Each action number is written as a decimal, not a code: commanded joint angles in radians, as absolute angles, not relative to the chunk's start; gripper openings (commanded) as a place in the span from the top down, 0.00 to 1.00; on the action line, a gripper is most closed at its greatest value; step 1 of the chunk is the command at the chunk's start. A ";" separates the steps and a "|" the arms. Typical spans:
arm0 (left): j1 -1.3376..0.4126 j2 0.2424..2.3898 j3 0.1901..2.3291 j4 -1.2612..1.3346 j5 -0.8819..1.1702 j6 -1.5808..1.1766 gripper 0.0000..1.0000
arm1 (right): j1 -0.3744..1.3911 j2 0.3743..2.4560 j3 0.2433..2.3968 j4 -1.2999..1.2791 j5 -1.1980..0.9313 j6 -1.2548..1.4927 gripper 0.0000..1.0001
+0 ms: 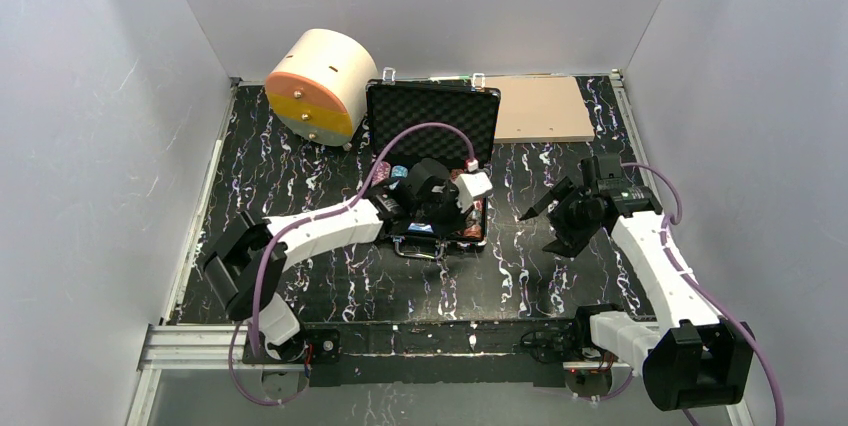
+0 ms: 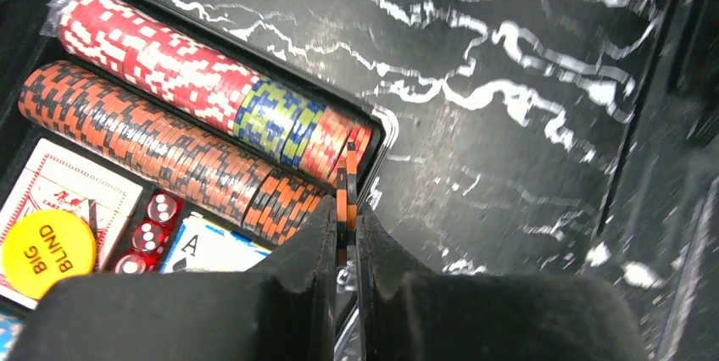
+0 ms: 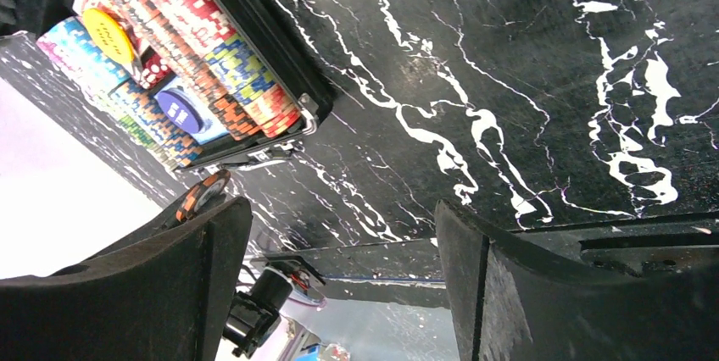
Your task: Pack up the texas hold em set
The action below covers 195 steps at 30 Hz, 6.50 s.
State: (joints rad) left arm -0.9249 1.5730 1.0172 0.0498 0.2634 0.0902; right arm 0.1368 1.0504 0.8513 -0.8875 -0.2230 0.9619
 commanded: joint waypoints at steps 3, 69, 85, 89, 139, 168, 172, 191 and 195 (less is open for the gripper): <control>-0.925 1.641 1.135 -0.289 0.293 0.464 1.00 | 0.130 0.998 0.803 -0.868 -0.211 0.967 0.13; -0.895 1.767 1.294 -0.371 0.254 0.588 0.59 | 0.130 0.991 0.791 -0.841 -0.253 0.959 0.15; -0.769 1.506 1.178 -0.259 0.285 0.385 0.42 | 0.231 1.067 0.716 -0.358 -0.563 0.948 0.37; -0.758 1.404 1.069 -0.128 0.176 0.189 0.43 | 0.416 1.183 0.724 -0.170 -0.521 1.000 0.54; -0.743 1.292 0.898 -0.013 0.096 -0.224 0.08 | 0.535 1.552 0.772 0.059 -0.608 1.058 0.82; -0.742 1.308 0.908 -0.022 0.071 -0.188 0.07 | 0.543 1.637 0.886 0.063 -0.633 0.863 0.64; -0.741 1.314 0.923 -0.032 0.061 -0.183 0.06 | 0.547 1.602 0.908 0.006 -0.612 0.869 0.65; -0.742 1.299 0.923 -0.048 0.031 -0.187 0.06 | 0.534 1.635 0.792 0.046 -0.471 0.873 0.96; -0.741 1.285 0.915 -0.050 0.021 -0.181 0.06 | 0.533 1.674 0.829 0.002 -0.462 0.855 0.96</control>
